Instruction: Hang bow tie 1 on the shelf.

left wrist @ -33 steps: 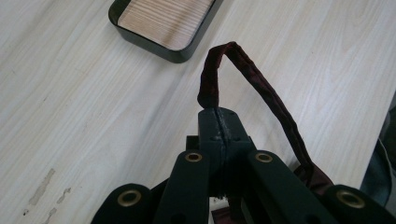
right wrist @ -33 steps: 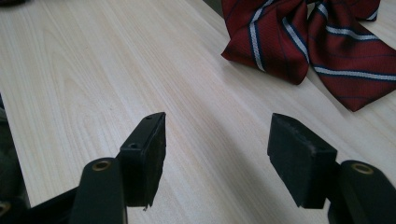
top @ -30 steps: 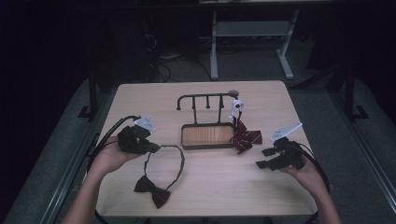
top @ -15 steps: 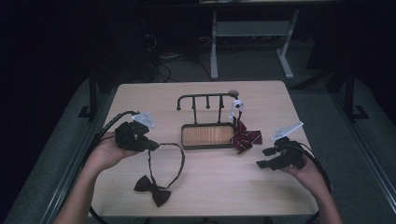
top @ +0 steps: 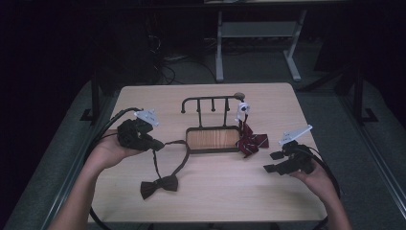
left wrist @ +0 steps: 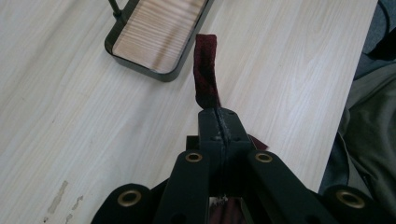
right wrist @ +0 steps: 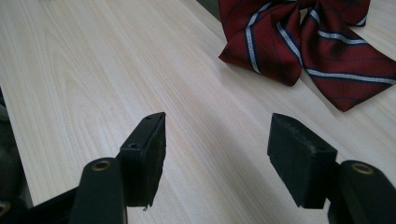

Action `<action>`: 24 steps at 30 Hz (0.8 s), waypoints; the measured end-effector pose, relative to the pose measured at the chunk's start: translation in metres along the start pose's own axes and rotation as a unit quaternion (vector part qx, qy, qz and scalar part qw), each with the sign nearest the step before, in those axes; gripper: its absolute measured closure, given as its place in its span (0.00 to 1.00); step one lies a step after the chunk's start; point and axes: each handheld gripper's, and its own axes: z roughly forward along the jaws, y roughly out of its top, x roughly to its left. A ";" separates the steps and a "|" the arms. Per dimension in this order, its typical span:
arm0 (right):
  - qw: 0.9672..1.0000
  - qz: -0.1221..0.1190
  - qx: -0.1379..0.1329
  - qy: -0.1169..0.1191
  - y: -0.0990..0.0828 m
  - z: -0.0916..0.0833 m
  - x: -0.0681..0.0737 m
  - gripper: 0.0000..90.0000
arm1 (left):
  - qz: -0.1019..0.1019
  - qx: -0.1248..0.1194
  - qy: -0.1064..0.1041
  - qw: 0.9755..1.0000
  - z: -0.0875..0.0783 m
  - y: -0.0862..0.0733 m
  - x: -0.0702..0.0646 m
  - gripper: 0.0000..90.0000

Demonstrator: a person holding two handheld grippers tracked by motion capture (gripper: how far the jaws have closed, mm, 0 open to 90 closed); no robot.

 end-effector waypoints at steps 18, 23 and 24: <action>1.000 0.001 -0.002 -0.006 -0.002 -0.003 -0.001 0.41 | -0.006 0.001 -0.010 1.000 -0.012 0.029 0.019 1.00; 1.000 0.004 -0.004 -0.008 -0.003 -0.005 -0.001 0.41 | -0.006 0.004 -0.006 1.000 -0.015 0.035 0.021 1.00; 1.000 0.004 -0.005 -0.008 -0.003 -0.006 -0.001 0.41 | -0.006 0.005 -0.006 1.000 -0.016 0.036 0.022 1.00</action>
